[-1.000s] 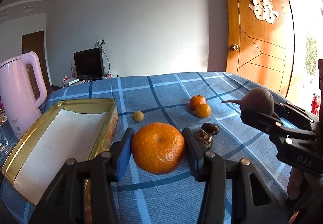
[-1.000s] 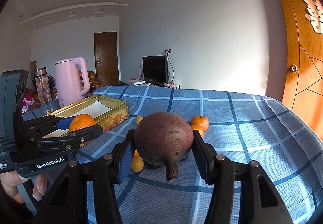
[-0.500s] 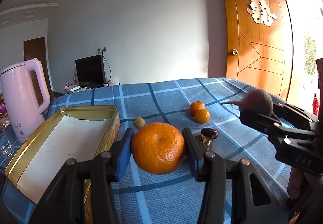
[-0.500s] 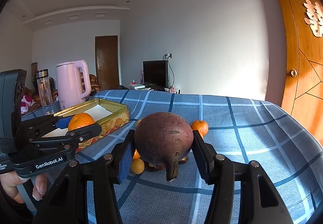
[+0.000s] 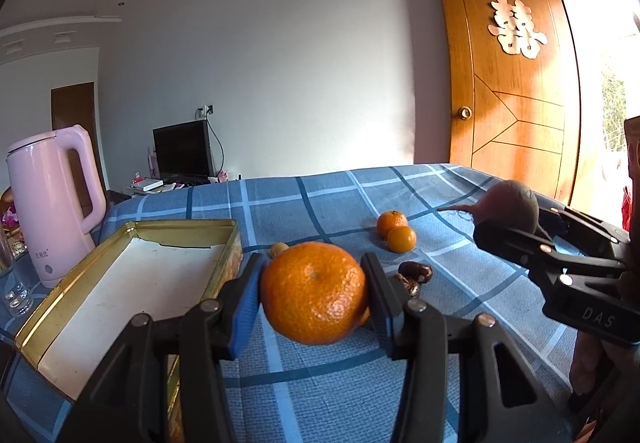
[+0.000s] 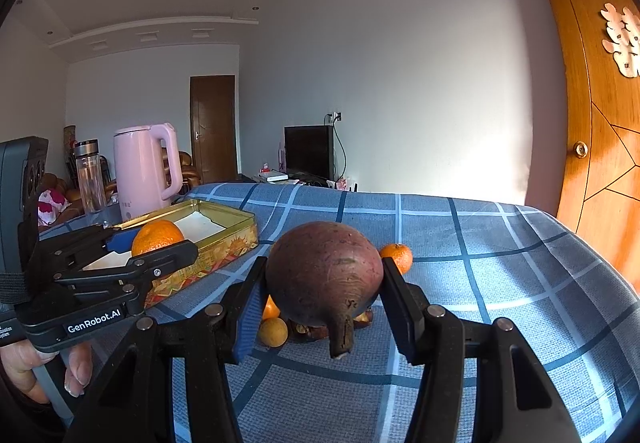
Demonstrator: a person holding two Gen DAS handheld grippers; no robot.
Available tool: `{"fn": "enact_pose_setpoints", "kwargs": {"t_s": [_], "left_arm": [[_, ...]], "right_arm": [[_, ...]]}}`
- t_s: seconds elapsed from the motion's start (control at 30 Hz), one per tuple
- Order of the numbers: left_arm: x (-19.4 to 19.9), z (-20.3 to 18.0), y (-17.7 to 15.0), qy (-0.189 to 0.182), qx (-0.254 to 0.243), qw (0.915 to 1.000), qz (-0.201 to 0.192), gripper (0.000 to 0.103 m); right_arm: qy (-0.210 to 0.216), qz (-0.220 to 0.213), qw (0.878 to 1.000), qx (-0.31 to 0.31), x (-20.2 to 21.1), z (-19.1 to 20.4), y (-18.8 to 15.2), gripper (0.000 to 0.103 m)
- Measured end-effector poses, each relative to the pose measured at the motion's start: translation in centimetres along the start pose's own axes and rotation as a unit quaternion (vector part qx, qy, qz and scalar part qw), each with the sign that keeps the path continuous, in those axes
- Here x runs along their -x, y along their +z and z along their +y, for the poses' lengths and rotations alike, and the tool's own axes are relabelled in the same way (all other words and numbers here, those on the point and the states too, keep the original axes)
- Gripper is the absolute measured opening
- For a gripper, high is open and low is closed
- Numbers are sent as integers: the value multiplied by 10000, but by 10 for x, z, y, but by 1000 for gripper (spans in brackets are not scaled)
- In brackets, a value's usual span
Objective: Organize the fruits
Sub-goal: 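Lift the mandarin with the left tool while the right tool lifts the beet, then carry the mandarin and beet in both tools over the gold tin tray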
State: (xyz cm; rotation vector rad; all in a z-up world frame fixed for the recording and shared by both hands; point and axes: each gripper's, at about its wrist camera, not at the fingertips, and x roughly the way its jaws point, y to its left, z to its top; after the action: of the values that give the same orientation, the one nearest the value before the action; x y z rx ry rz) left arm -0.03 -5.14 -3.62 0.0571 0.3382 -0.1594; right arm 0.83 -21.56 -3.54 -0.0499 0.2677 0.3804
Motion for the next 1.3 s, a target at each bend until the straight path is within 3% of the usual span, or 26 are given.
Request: {"fn": "enact_pose_setpoints", "kwargs": {"t_s": [0.83, 1.3], "left_arm": [[13, 1, 3, 404, -71, 9981, -462, 50], [14, 18, 10, 614, -24, 9978, -255, 50]], "right_arm": [[-40, -394, 9992, 99, 13, 0, -1, 56], [93, -475, 9987, 161, 16, 14, 18, 56]]}}
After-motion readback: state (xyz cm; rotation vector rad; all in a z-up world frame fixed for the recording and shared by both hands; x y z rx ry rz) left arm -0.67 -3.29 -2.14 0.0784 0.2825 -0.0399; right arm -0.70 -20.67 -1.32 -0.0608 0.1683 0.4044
